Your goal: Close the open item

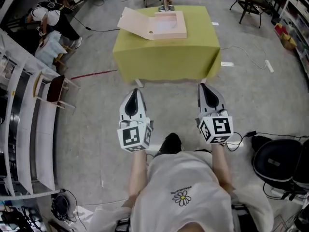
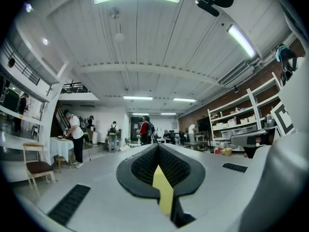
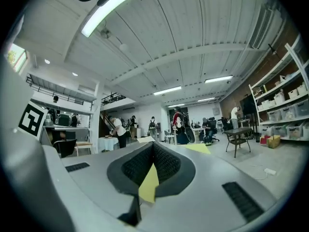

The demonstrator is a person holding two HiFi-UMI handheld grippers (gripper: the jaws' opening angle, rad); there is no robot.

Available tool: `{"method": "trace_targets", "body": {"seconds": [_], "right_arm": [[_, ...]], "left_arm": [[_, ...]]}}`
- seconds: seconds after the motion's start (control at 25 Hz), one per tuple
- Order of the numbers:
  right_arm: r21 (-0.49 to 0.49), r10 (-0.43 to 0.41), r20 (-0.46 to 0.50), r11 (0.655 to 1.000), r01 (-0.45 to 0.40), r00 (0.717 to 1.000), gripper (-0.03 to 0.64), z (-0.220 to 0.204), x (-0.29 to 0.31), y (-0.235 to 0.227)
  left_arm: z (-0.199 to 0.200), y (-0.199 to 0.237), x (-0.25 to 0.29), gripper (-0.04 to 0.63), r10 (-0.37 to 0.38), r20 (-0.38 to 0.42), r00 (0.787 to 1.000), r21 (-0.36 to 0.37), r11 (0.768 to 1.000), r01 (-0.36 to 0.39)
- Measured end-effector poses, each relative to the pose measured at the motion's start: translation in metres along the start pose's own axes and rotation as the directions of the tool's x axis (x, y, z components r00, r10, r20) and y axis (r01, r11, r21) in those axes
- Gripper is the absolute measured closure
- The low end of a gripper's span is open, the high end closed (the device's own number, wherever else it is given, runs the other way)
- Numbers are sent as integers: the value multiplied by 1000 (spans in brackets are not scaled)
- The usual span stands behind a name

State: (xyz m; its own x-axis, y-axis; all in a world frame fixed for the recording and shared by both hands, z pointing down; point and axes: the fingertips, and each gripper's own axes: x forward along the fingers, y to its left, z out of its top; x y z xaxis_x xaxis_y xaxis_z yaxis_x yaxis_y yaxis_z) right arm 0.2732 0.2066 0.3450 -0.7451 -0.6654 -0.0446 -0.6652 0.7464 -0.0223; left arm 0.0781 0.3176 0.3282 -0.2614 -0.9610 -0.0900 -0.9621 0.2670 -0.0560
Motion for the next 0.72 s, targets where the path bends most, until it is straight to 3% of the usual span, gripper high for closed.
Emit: {"method": "trace_targets", "body": {"seconds": [0.28,0.72], "right_arm": [[50,38,-5,998,-38,999,617,-7,12,-4],[-56,-12,34,998,14,999,617,13,76,-39]], "left_arm": [[4,5,24,581,-16,19,1000,-14,1000,16],[3,22,117,581,-89,68,994,-42,995,92]]}}
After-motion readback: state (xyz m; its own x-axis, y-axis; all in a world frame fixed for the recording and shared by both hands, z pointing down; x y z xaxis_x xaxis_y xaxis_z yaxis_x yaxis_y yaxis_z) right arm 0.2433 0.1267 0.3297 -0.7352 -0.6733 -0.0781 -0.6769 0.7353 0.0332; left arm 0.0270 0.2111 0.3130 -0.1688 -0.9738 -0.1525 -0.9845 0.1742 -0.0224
